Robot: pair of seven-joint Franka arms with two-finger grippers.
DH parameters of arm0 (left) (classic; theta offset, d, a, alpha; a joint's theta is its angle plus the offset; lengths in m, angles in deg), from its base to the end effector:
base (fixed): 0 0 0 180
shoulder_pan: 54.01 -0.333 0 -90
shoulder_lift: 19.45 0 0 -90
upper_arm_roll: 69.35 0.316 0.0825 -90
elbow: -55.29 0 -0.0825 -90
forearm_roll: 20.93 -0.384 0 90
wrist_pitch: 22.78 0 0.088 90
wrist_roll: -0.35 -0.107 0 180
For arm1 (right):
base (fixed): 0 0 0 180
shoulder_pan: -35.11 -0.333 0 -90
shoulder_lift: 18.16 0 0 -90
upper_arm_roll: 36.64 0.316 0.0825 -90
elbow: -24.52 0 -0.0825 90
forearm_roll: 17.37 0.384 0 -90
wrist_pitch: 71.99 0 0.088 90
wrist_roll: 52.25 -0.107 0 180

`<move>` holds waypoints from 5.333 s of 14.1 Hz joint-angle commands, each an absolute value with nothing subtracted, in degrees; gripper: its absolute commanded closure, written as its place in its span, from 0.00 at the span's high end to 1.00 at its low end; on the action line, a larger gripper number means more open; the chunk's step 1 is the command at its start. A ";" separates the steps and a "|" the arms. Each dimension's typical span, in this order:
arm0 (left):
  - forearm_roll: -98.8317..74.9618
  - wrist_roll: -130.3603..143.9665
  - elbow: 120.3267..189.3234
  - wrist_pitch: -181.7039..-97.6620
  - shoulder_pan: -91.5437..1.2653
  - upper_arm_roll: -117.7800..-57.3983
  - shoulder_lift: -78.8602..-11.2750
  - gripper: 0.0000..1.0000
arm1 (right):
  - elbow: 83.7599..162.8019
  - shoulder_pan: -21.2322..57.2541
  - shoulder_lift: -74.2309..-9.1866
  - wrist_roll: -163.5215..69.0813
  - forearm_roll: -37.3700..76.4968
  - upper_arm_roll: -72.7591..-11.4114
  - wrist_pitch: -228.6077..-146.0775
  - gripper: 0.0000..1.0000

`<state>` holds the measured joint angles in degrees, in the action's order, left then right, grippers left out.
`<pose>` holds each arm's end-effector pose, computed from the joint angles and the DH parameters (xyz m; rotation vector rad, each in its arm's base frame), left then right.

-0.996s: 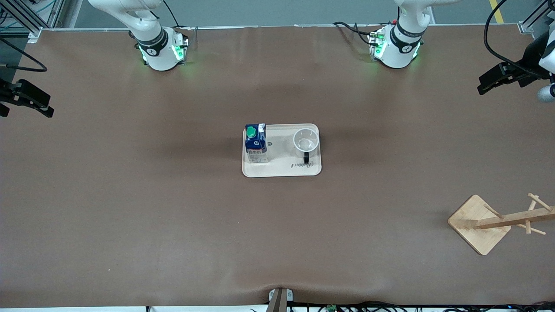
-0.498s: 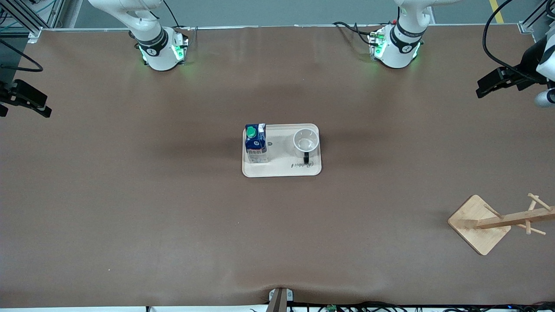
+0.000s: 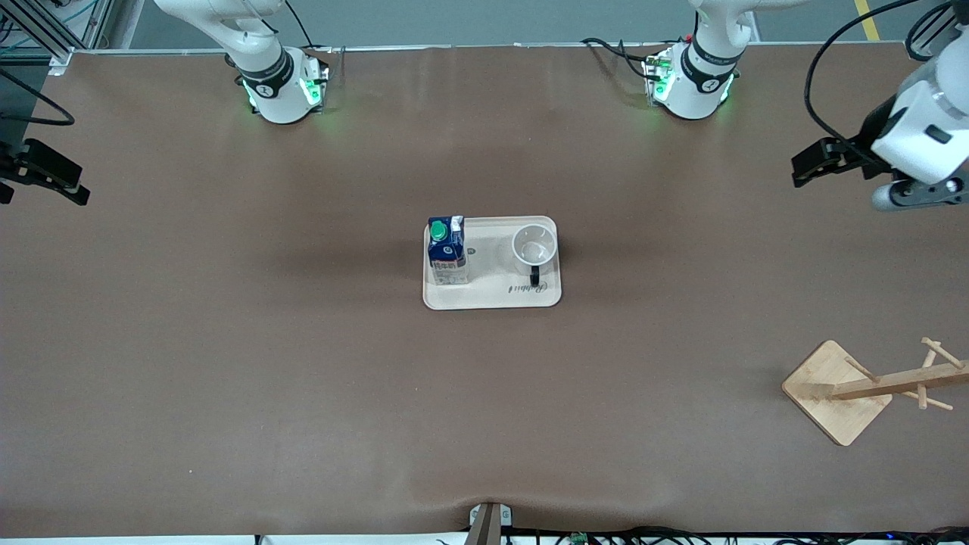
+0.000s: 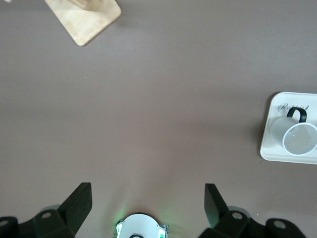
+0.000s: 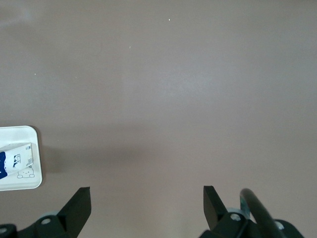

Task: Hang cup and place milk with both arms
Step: 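Reach the left gripper down to the white mug's black handle, then grasp the mug handle with the left gripper and lift it, then carry the mug toward the stand while the right gripper grasps the milk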

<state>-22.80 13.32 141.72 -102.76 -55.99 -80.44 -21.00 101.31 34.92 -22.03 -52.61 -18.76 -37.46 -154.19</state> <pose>0.5380 -0.0807 0.6247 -3.0796 -0.1086 0.2027 0.5599 -0.0087 0.6819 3.1161 -0.0325 0.0418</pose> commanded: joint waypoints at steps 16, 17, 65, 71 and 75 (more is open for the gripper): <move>-21.63 35.06 164.43 -128.22 -56.21 -103.00 -21.46 1.00 | 100.64 35.81 -22.20 -52.43 -17.99 -37.07 -151.53 1.00; -21.63 36.03 166.19 -131.65 -56.30 -104.41 -21.73 1.00 | 100.72 35.90 -22.20 -52.43 -17.99 -36.99 -151.53 1.00; -33.05 2.58 141.42 -118.85 -91.52 -110.13 -36.67 0.00 | 103.10 12.89 -43.81 -68.56 3.35 -36.64 -162.84 1.00; -32.88 -6.15 136.51 -121.56 -96.73 -109.43 -40.27 0.00 | 103.10 3.66 -48.56 -75.02 3.20 -36.64 -168.48 1.00; -32.97 -7.37 136.15 -124.56 -96.82 -109.25 -41.33 0.00 | 103.10 2.33 -50.14 -74.93 3.20 -36.64 -169.10 1.00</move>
<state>-33.65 -5.53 137.63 -124.15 -96.83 -109.10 -40.55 103.85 2.85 -49.49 -74.53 2.02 -36.09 -169.16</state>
